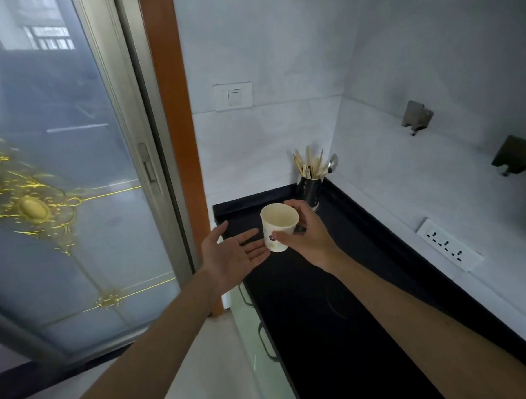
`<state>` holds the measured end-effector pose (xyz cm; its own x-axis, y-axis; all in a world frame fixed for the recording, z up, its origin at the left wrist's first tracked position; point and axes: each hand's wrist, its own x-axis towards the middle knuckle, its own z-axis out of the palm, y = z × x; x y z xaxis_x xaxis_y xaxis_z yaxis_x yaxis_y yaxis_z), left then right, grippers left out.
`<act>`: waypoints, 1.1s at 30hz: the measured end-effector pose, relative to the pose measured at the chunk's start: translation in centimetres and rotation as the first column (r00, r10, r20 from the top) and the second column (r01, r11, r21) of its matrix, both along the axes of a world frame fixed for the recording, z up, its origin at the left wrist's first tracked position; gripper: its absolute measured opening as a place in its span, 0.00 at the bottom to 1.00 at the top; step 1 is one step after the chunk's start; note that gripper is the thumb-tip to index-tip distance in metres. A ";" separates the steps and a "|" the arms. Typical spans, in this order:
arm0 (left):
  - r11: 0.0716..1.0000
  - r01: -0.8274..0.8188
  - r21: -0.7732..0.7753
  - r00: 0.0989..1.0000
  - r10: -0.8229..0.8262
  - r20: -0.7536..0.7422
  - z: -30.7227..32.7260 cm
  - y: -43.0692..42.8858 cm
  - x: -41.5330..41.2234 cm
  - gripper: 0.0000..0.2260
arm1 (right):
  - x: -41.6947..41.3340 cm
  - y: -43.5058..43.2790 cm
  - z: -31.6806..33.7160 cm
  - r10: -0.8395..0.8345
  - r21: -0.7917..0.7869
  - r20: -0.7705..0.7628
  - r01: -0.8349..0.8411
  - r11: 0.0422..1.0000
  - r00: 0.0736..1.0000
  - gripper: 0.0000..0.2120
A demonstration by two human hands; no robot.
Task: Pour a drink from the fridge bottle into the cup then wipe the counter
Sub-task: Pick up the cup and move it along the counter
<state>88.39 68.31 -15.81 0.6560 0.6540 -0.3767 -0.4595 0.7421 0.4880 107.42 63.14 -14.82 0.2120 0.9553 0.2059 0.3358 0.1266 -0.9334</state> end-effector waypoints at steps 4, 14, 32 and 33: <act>1.000 0.007 -0.015 1.000 -0.007 0.006 0.4 1.4 1.5 0.34 | 1.5 1.6 -0.2 0.011 -0.006 -0.012 -0.011 1.000 1.000 0.32; 0.996 0.089 -0.027 0.996 -0.089 0.012 -0.1 4.8 5.8 0.35 | 5.3 3.1 -0.3 -0.060 -0.017 -0.009 0.060 0.998 0.998 0.32; 0.931 0.348 -0.108 0.937 -0.346 0.038 -2.1 14.4 12.7 0.33 | 8.6 6.7 -2.3 -0.384 -0.048 0.018 0.385 0.922 0.923 0.32; 0.925 0.365 -0.105 0.931 -0.364 0.031 -2.2 15.2 13.0 0.33 | 8.5 7.0 -2.4 -0.405 -0.055 0.023 0.406 0.912 0.914 0.32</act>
<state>101.36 83.48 -18.03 0.8460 0.3250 -0.4228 -0.1520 0.9069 0.3930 115.94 70.15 -17.23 0.5818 0.7978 0.1581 0.3569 -0.0757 -0.9311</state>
